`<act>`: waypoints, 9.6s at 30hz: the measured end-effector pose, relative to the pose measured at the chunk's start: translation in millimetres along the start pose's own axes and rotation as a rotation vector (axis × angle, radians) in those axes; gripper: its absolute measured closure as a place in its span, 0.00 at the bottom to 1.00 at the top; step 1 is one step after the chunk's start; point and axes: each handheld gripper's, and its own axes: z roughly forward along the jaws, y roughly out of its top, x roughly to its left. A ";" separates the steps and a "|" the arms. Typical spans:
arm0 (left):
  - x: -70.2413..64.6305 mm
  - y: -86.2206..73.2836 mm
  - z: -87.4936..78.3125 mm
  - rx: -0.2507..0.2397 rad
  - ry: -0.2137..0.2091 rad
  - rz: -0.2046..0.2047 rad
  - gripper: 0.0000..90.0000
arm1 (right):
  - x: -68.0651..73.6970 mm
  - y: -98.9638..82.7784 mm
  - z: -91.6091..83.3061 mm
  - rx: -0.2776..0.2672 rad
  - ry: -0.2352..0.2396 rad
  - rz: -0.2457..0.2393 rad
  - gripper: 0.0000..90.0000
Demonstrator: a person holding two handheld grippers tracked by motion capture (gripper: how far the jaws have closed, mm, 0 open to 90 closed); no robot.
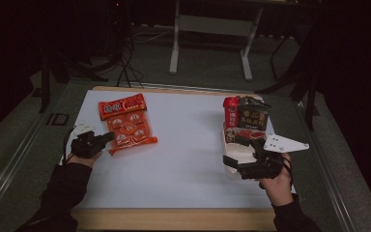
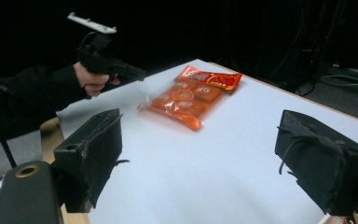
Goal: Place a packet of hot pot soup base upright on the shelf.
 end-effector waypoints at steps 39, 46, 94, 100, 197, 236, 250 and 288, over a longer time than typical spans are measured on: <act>31.5 12.7 86.9 0.208 0.109 0.105 1.00 | -2.5 -5.4 0.7 0.001 0.038 0.027 0.18; 31.8 21.3 89.1 0.283 0.076 0.115 1.00 | -1.6 -4.5 -0.1 -0.002 0.041 0.027 0.18; -83.4 32.1 151.8 0.298 -0.106 0.208 1.00 | -1.3 -5.5 0.9 -0.001 0.050 0.037 0.18; -88.2 30.9 149.4 0.330 -0.086 0.215 1.00 | -1.8 -5.7 -1.1 -0.006 0.049 0.040 0.18; -19.7 -5.4 82.2 0.288 -0.007 0.118 1.00 | 6.8 -5.6 10.6 0.024 0.076 0.031 0.18; -53.8 -18.9 15.9 0.288 -0.168 0.130 0.96 | 8.0 -6.0 5.9 0.024 0.075 0.037 0.18; -32.5 -27.2 6.8 0.227 -0.147 0.017 0.65 | 8.0 -7.4 10.3 0.035 0.079 0.036 0.18; -19.1 -22.2 62.8 0.288 -0.156 -0.010 0.98 | 4.4 -11.2 8.5 0.040 0.046 -0.002 0.24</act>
